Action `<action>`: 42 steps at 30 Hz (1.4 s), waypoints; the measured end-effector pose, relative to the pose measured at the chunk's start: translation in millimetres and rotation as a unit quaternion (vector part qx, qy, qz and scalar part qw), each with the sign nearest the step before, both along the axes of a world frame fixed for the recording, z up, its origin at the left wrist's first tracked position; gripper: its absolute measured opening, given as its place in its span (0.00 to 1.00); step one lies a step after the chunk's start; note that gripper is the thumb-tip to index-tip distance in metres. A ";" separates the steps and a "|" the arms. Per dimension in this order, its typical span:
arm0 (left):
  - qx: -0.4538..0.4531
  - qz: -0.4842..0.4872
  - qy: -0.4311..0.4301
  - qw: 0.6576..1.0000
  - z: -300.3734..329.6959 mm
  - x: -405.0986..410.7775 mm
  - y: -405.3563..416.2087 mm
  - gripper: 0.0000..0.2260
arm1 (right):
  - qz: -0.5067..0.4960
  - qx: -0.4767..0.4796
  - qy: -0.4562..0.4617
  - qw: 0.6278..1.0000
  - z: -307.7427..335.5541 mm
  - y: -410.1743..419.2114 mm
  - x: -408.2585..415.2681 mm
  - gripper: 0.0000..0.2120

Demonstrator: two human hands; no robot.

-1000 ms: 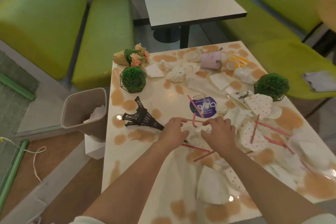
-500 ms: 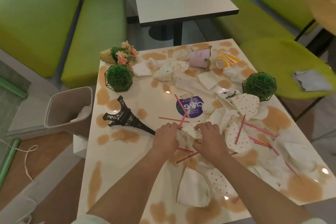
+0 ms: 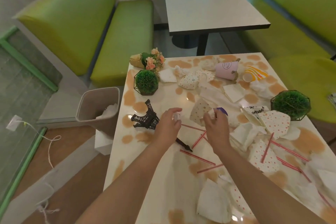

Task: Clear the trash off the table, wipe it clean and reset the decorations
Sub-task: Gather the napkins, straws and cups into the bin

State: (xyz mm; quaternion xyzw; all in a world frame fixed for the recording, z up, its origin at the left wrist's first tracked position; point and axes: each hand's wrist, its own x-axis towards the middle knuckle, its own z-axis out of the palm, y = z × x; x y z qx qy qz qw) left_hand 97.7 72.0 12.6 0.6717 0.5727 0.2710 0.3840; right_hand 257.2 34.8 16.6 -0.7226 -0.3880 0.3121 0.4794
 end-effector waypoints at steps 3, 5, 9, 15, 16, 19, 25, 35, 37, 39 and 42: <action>-0.007 0.050 -0.043 0.998 9.1 -23.5 9.3 0.20 | 0.009 -0.012 0.044 0.999 7.4 17.5 -28.6 0.11; -0.013 0.097 -0.057 0.994 16.6 -43.3 16.7 0.18 | 0.020 -0.020 0.044 0.999 11.9 27.7 -48.5 0.12; 0.016 0.157 -0.061 0.986 23.1 -99.7 39.8 0.11 | 0.033 -0.016 0.079 0.996 22.1 55.2 -98.5 0.18; 0.001 0.235 -0.080 0.969 25.7 -190.8 74.0 0.11 | 0.080 -0.012 0.081 0.993 36.1 97.4 -170.0 0.14; -0.005 0.252 -0.077 0.965 23.6 -213.7 84.8 0.11 | 0.085 -0.013 0.077 0.993 35.8 110.1 -190.5 0.13; -0.035 0.292 -0.079 0.953 20.1 -243.3 100.4 0.10 | 0.107 -0.013 0.068 0.992 36.6 125.6 -214.8 0.12; -0.082 0.290 -0.004 0.954 1.8 -310.6 150.4 0.08 | 0.136 -0.050 0.043 0.989 20.3 170.7 -285.6 0.13; -0.140 0.255 -0.010 0.957 -30.8 -346.6 183.5 0.16 | 0.126 -0.072 -0.033 0.989 -11.4 216.2 -341.9 0.15; -0.133 0.261 -0.014 0.956 -31.2 -347.9 182.1 0.12 | 0.148 -0.093 -0.036 0.984 -18.6 218.1 -349.2 0.19; -0.125 0.262 -0.006 0.957 -29.2 -346.9 180.5 0.10 | 0.181 -0.135 -0.043 0.973 -22.8 214.3 -353.5 0.21; -0.128 0.244 -0.004 0.961 -24.4 -341.2 177.3 0.09 | 0.203 -0.160 -0.040 0.965 -25.0 204.3 -350.4 0.18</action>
